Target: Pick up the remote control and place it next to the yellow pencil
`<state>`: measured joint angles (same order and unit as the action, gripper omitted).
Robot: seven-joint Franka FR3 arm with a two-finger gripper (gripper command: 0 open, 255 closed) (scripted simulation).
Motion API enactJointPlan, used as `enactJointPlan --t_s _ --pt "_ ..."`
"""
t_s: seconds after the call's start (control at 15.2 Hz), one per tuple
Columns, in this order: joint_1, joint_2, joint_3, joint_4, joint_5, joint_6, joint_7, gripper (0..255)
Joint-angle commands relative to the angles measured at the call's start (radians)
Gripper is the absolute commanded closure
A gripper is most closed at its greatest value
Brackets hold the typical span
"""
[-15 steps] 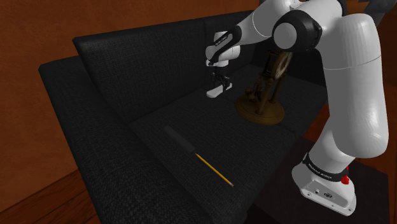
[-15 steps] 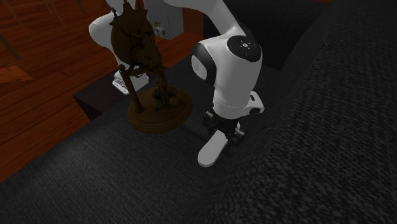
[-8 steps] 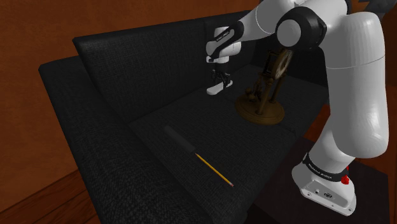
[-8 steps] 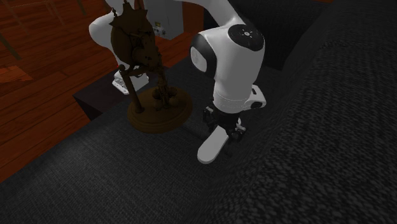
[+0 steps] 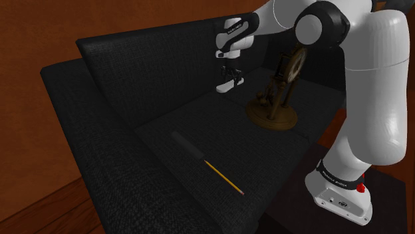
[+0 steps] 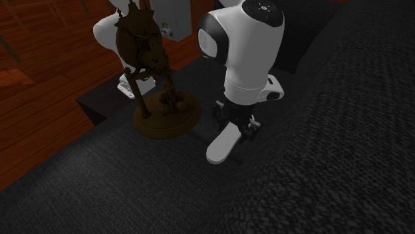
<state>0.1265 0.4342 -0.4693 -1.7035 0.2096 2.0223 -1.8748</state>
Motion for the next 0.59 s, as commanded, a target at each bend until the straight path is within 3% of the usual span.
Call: enactJointPlan --t_s 0.0,0.26,0.53 --pt "0.000 -0.008 -0.003 0.018 -0.006 -0.025 0.003 255" --pt "0.002 -0.023 -0.007 0.038 -0.014 -0.059 0.008 255" --pt "0.081 -0.180 -0.016 -0.172 -0.079 0.012 0.079 255"
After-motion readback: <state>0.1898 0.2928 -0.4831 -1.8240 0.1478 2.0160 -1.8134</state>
